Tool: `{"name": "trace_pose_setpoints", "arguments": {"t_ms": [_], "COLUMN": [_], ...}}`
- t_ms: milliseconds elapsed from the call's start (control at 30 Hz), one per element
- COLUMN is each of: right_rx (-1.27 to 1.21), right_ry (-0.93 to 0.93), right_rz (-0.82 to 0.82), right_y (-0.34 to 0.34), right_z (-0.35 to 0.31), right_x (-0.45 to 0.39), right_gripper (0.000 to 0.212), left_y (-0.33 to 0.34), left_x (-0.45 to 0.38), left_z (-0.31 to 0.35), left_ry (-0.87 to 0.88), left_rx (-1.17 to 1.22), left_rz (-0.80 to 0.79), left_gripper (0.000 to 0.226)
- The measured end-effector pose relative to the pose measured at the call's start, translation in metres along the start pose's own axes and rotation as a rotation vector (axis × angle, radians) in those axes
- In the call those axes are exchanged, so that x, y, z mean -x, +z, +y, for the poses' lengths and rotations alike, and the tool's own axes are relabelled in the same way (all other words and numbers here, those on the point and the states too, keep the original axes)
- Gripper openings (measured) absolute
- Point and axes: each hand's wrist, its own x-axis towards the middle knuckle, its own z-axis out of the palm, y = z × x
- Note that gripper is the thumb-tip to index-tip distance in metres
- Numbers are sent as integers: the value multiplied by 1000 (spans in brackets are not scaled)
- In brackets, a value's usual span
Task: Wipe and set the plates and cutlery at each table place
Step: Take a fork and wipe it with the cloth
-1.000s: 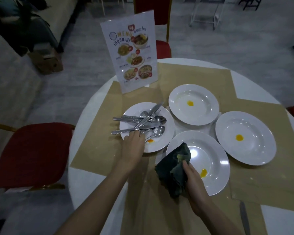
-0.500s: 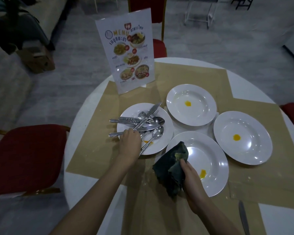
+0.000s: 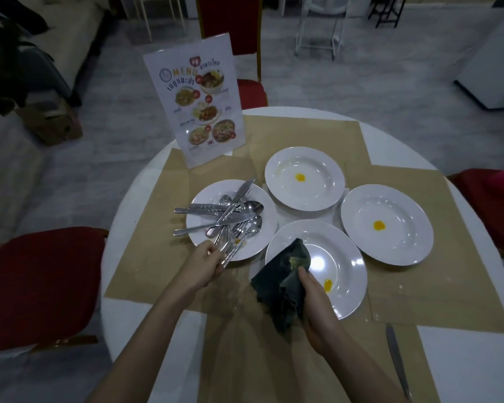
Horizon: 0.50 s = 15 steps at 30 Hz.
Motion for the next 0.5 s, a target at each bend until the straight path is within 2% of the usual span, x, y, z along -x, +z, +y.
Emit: {"name": "trace_pose_setpoints", "arguments": {"t_ms": [133, 300, 400, 500], "right_rx": [-167, -342, -277, -69], "right_ry": [9, 92, 83, -1], "right_rz": [-7, -42, -35, 65], "right_y": [-6, -33, -60, -89], "right_z": [6, 8, 12, 19], "right_x": [16, 43, 59, 66], "right_gripper": [40, 51, 41, 30], "left_y": [50, 139, 174, 195], "left_x": [60, 116, 145, 168], "left_z": [-11, -49, -47, -43], "left_ry": [71, 139, 161, 172], "left_rx": [258, 122, 54, 28], "left_rz": [-68, -104, -130, -164], "left_gripper": [17, 17, 18, 23]}}
